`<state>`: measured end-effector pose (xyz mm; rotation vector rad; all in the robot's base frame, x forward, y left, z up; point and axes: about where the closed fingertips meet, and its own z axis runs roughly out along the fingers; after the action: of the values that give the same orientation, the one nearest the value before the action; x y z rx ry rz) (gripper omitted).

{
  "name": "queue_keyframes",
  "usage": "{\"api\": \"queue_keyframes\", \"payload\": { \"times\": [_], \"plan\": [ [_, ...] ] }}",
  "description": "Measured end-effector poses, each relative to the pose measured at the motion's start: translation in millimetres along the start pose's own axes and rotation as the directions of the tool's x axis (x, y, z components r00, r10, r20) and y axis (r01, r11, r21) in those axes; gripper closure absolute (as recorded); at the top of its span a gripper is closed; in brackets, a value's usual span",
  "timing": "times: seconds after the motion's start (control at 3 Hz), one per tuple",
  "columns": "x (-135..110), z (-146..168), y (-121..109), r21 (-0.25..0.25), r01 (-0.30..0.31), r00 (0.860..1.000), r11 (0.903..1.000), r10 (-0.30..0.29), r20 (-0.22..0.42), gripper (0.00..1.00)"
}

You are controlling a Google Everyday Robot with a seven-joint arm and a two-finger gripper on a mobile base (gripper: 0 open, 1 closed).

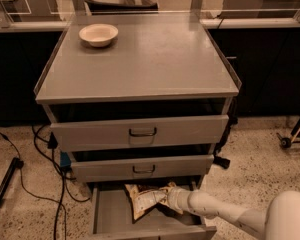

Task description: Place brown chip bag into bottom drawer

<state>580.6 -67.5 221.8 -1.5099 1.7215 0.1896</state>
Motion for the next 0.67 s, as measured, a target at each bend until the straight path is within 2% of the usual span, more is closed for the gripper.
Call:
{"api": "queue_keyframes", "payload": {
  "times": [0.67],
  "plan": [
    [3.3,45.1,-15.3,-0.002,0.019,1.0,0.9998,-0.019,0.017,1.0]
  ]
}}
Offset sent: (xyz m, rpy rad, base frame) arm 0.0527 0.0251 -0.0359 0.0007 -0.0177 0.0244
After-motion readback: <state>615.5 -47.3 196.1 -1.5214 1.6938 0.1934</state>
